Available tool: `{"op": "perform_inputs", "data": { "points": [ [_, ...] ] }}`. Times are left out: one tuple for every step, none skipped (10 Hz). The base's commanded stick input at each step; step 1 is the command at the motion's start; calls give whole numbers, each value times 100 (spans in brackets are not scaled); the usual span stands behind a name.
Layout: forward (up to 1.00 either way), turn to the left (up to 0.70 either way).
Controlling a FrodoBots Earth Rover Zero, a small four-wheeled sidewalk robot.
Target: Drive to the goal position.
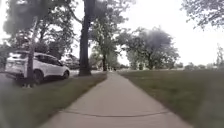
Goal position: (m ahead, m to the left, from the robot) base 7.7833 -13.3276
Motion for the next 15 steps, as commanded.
{"op": "perform_inputs", "data": {
  "points": [
    [100,0],
    [100,0],
    [100,0],
    [100,0],
    [100,0],
    [100,0],
    [100,-11],
    [100,-33],
    [100,-40],
    [100,-16],
    [100,0],
    [100,0],
    [100,0],
    [100,0],
    [100,0]
  ]
}}
